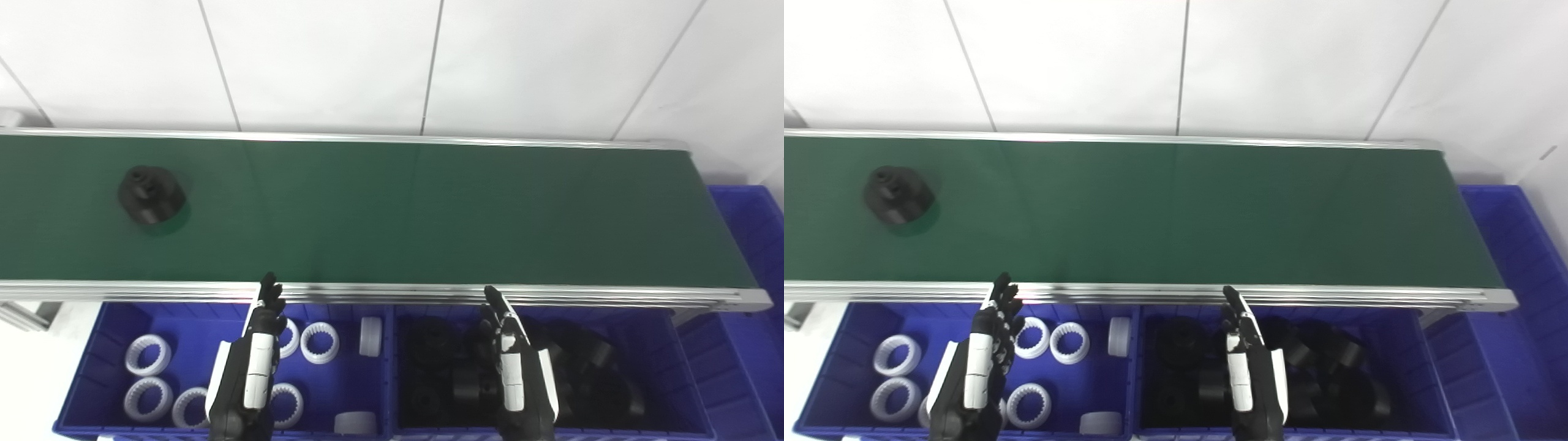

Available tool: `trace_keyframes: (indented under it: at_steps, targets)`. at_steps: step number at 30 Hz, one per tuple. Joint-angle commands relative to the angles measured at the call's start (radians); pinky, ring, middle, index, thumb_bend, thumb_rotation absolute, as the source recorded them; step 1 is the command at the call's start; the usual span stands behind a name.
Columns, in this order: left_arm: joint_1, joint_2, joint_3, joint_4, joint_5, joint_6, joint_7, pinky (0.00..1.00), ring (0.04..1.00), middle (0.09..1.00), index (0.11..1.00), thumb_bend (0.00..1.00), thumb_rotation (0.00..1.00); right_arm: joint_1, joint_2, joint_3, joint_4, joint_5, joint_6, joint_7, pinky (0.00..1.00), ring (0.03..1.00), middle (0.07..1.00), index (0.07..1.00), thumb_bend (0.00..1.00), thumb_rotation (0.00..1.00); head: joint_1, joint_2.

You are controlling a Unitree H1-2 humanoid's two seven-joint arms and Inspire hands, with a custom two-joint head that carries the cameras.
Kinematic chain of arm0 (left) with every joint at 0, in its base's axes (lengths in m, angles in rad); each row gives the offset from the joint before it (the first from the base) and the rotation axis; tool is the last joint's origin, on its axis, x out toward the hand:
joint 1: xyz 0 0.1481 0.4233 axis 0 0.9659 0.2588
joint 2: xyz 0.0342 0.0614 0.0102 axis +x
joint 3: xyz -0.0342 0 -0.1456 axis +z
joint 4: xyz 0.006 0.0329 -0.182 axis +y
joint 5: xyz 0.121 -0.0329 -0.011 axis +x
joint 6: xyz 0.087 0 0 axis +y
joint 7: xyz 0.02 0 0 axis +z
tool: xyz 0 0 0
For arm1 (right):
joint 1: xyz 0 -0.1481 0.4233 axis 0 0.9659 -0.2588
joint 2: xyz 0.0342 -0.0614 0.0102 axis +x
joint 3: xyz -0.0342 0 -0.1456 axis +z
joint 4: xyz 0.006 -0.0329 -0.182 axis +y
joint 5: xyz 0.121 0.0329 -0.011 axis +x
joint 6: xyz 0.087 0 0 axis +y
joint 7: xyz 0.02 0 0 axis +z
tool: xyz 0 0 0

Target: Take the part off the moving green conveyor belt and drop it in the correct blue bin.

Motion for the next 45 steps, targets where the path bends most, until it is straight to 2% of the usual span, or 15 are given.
trace_keyframes:
  at_steps: [1,6,9,19,25,28,32,35,41,45]
  targets:
    - [0.016,-0.023,-0.015,0.006,-0.005,-0.052,0.011,1.00,1.000,1.000,1.000,0.55,0.99,0.007,-0.012,-0.008,0.002,0.023,-0.067,0.021,0.93,0.947,0.959,0.915,0.82,1.00,0.024,-0.021]
    - [0.017,-0.039,-0.035,0.033,0.014,-0.070,0.028,1.00,1.000,1.000,1.000,0.52,0.99,0.005,-0.021,-0.030,0.030,0.053,-0.080,0.029,0.95,0.944,0.955,0.911,0.84,1.00,0.055,-0.058]
    - [0.014,-0.045,-0.043,0.049,0.027,-0.083,0.039,1.00,1.000,1.000,1.000,0.52,0.99,-0.001,-0.025,-0.040,0.047,0.066,-0.088,0.038,0.95,0.948,0.959,0.912,0.83,1.00,0.067,-0.089]
    - [0.010,-0.052,-0.048,0.104,0.047,-0.134,0.059,1.00,1.000,1.000,1.000,0.47,1.00,-0.020,-0.034,-0.059,0.105,0.077,-0.123,0.051,1.00,0.968,0.974,0.926,0.78,1.00,0.078,-0.147]
    - [0.005,-0.043,-0.035,0.131,0.019,-0.156,0.055,1.00,1.000,1.000,1.000,0.44,1.00,-0.025,-0.026,-0.059,0.138,0.059,-0.142,0.046,0.98,0.968,0.982,0.940,0.73,1.00,0.057,-0.188]
    - [0.001,-0.036,-0.025,0.156,0.008,-0.182,0.053,1.00,1.000,1.000,1.000,0.44,1.00,-0.033,-0.022,-0.058,0.163,0.060,-0.160,0.047,0.98,0.971,0.986,0.942,0.72,1.00,0.037,-0.223]
    - [-0.006,-0.031,-0.014,0.179,-0.006,-0.204,0.051,1.00,1.000,1.000,1.000,0.47,1.00,-0.041,-0.018,-0.056,0.188,0.049,-0.174,0.044,0.96,0.959,0.979,0.937,0.70,1.00,0.016,-0.250]
    - [-0.015,-0.022,-0.006,0.198,-0.016,-0.217,0.044,1.00,1.000,1.000,1.000,0.47,0.99,-0.049,-0.014,-0.055,0.205,0.043,-0.180,0.040,0.95,0.954,0.974,0.931,0.70,1.00,0.000,-0.261]
    - [-0.040,-0.006,0.015,0.251,-0.041,-0.236,0.033,1.00,1.000,1.000,1.000,0.52,0.97,-0.080,-0.010,-0.059,0.268,0.019,-0.216,0.034,0.92,0.930,0.958,0.926,0.71,1.00,-0.037,-0.288]
    - [-0.055,-0.003,0.024,0.269,-0.046,-0.240,0.028,1.00,1.000,1.000,1.000,0.54,0.97,-0.101,-0.007,-0.063,0.298,0.007,-0.228,0.030,0.92,0.924,0.952,0.917,0.72,1.00,-0.048,-0.287]
